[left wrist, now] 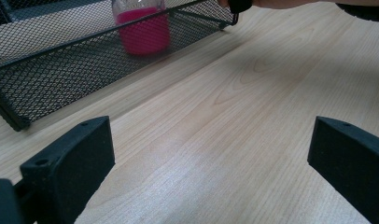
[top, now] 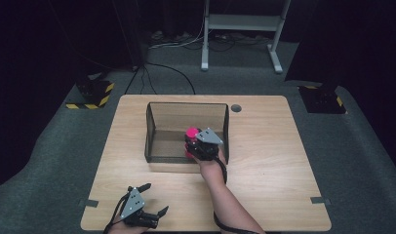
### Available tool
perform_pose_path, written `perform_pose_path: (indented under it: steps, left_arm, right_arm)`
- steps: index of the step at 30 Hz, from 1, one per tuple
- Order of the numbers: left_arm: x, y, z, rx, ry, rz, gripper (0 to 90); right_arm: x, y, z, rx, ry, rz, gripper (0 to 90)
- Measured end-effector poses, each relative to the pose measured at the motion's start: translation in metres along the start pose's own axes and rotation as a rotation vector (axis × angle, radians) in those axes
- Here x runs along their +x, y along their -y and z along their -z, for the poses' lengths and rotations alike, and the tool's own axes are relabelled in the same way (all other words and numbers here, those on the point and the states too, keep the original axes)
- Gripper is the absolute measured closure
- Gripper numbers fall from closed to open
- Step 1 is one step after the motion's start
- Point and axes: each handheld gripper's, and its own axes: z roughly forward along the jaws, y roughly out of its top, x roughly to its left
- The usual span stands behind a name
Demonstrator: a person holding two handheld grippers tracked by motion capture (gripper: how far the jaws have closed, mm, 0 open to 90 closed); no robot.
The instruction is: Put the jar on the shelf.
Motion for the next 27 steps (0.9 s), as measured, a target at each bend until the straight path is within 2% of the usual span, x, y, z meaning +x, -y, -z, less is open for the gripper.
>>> perform_pose_path:
  steps: [14,20,22,27]
  left_arm:
    - [0.0,0.0,0.0,0.003,0.0,-0.003,1.0]
    - [0.0,0.0,0.0,0.006,-0.001,-0.005,1.0]
    - [0.0,0.0,-0.001,0.007,0.0,-0.005,1.0]
    - [0.0,0.0,-0.001,0.01,0.003,-0.004,1.0]
  right_arm:
    - [0.0,-0.003,0.005,-0.017,-0.018,-0.026,21.5]
    - [0.0,-0.003,0.009,-0.028,-0.017,-0.027,9.1]
    - [-0.001,-0.004,0.012,-0.044,-0.024,-0.029,2.3]
    - [-0.001,-0.004,0.016,-0.046,-0.031,-0.017,0.9]
